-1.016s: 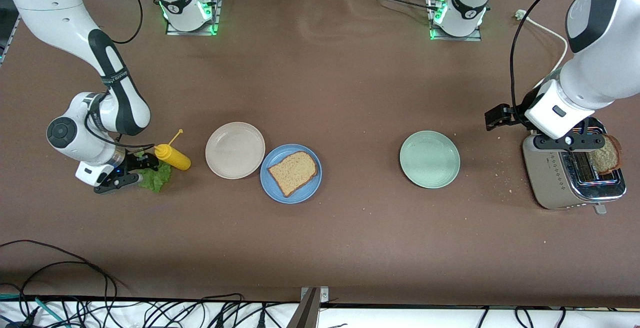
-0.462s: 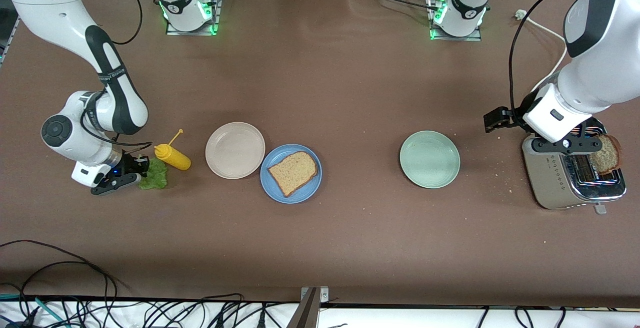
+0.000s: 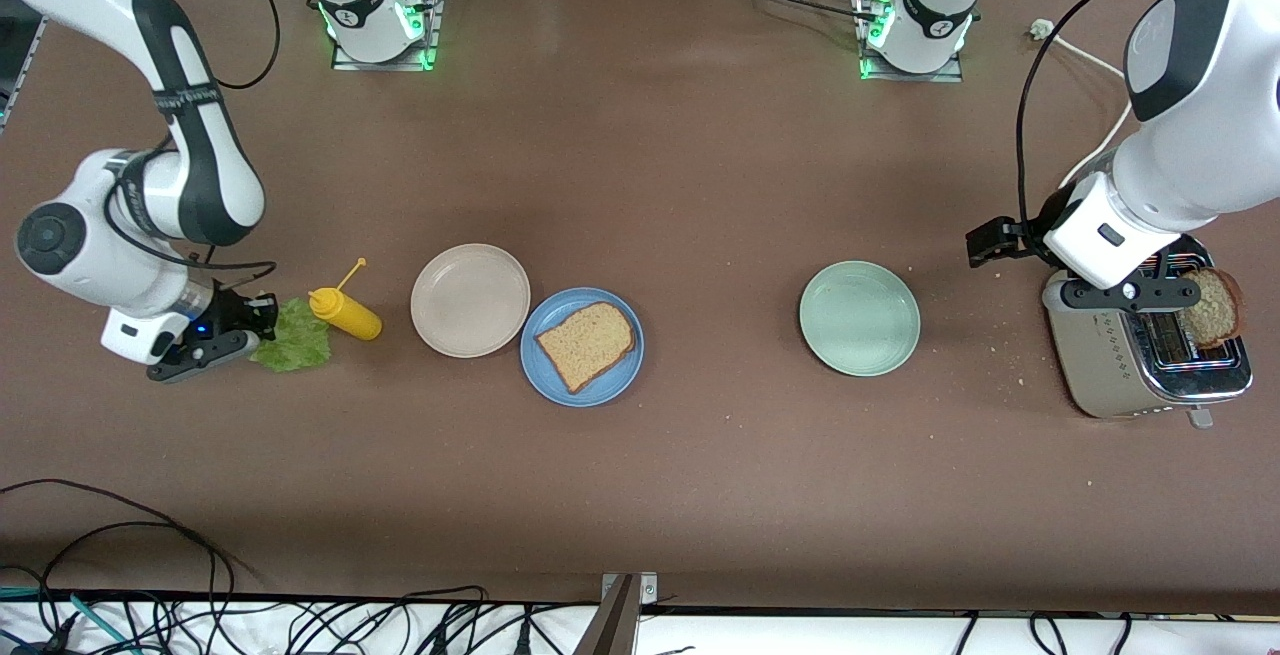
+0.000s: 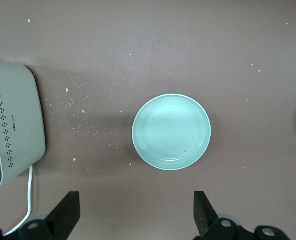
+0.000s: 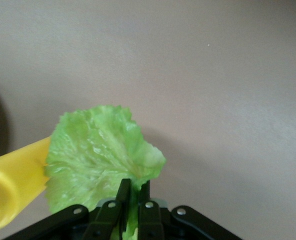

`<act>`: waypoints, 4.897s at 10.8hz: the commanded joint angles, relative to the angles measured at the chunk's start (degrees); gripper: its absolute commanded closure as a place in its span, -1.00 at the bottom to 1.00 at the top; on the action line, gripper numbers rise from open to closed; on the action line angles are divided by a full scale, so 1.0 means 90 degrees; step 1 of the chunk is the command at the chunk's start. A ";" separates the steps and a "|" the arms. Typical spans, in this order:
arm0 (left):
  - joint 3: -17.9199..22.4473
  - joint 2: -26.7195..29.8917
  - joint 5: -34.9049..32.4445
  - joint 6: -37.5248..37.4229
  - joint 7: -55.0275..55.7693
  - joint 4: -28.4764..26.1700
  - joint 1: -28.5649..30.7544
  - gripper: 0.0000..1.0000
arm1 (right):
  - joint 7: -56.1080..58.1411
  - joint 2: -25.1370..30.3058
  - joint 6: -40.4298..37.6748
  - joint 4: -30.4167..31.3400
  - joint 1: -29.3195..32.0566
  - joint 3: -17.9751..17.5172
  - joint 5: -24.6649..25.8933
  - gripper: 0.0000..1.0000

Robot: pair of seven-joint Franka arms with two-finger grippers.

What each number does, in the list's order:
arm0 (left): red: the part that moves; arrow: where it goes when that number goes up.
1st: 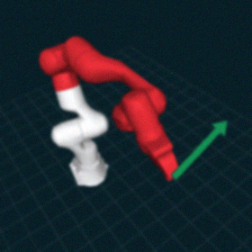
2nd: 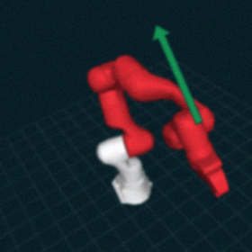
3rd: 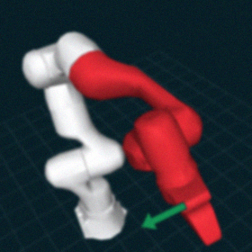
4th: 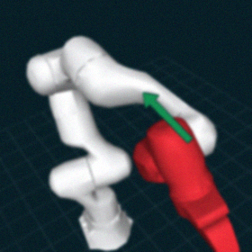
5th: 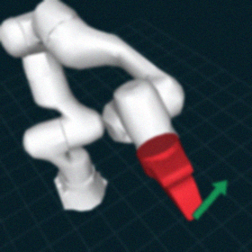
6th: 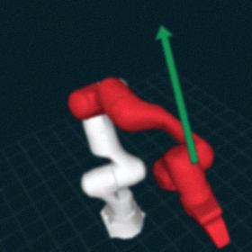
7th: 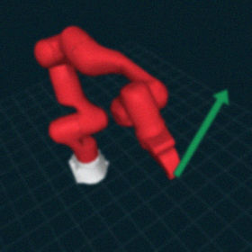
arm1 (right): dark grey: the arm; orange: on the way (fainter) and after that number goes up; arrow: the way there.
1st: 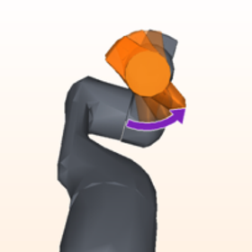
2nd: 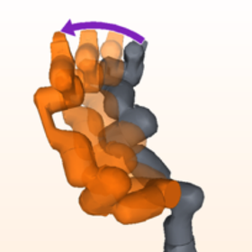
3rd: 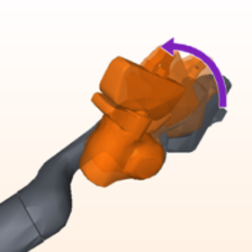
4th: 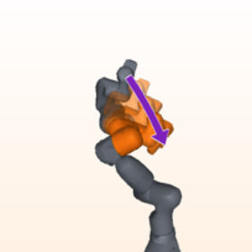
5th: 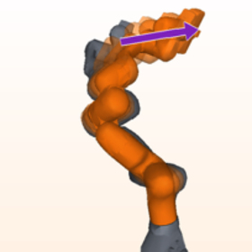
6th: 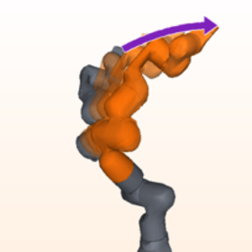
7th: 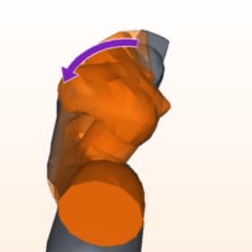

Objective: Make sandwich in blue plate with both arms
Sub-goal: 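Grasp the lettuce leaf with the right gripper and lift it, then carry the lettuce with the right gripper over the bread on the blue plate, then lower the lettuce onto the bread and open the right gripper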

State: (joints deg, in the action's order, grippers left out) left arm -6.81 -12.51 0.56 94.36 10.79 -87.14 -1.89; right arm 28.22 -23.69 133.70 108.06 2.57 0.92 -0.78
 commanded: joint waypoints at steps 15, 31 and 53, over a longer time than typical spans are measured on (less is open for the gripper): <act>0.0034 -0.0025 0.0114 0.0004 0.0003 0.0073 0.0044 -1.00 | -0.2018 0.0935 -0.2952 -0.1439 -0.1055 -0.0220 -0.0616 1.00; 0.0054 -0.0025 0.0114 0.0004 0.0003 0.0073 0.0083 -1.00 | -0.8173 -0.1721 -0.0677 -0.3167 -0.3635 -0.0181 -0.0519 1.00; 0.0064 -0.0025 0.0094 0.0004 -0.0007 0.0093 0.0083 -1.00 | -0.8167 -0.1773 0.0135 -0.2310 -0.3666 -0.0141 0.0097 -1.00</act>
State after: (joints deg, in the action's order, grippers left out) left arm -6.26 -12.66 0.56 94.40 10.79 -87.03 -1.37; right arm -47.67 -44.05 134.68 82.90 -32.12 -0.32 -1.00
